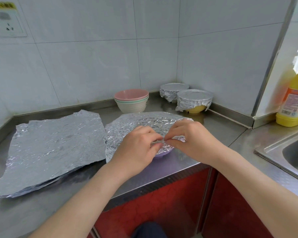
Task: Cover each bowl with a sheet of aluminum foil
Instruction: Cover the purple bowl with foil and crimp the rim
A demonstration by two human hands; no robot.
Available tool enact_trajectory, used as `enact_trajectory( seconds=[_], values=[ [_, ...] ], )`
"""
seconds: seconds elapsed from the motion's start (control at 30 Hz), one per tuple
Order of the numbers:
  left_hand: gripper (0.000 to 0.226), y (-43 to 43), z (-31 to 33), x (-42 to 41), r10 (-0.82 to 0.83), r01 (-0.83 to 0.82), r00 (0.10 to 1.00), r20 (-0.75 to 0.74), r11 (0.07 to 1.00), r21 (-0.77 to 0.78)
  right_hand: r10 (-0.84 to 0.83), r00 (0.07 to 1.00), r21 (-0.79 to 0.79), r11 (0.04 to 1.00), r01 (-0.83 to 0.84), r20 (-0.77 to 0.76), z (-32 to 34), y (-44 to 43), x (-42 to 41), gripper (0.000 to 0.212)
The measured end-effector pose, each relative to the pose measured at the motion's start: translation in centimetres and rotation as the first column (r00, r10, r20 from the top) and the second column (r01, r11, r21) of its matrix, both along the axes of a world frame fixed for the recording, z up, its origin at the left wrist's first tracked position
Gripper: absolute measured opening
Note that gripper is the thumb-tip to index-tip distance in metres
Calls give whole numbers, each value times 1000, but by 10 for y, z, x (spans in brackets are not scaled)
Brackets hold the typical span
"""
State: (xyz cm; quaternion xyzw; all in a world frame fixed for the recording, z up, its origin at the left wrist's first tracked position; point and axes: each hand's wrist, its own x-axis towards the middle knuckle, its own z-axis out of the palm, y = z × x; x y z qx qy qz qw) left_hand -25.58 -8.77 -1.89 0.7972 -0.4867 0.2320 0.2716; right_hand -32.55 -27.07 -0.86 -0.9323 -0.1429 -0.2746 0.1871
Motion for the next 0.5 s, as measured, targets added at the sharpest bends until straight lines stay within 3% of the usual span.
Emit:
enact_trajectory(
  seconds=[0.23,0.5],
  values=[
    [7,23,10,12,7,-1,988,-157,999,36,-29,994,-125,991,42,110,-12,19,4,14],
    [10,23,5,19,-37,42,981,-189,999,24,-51,997,-177,982,59,53,-15,19,12,9]
  ],
)
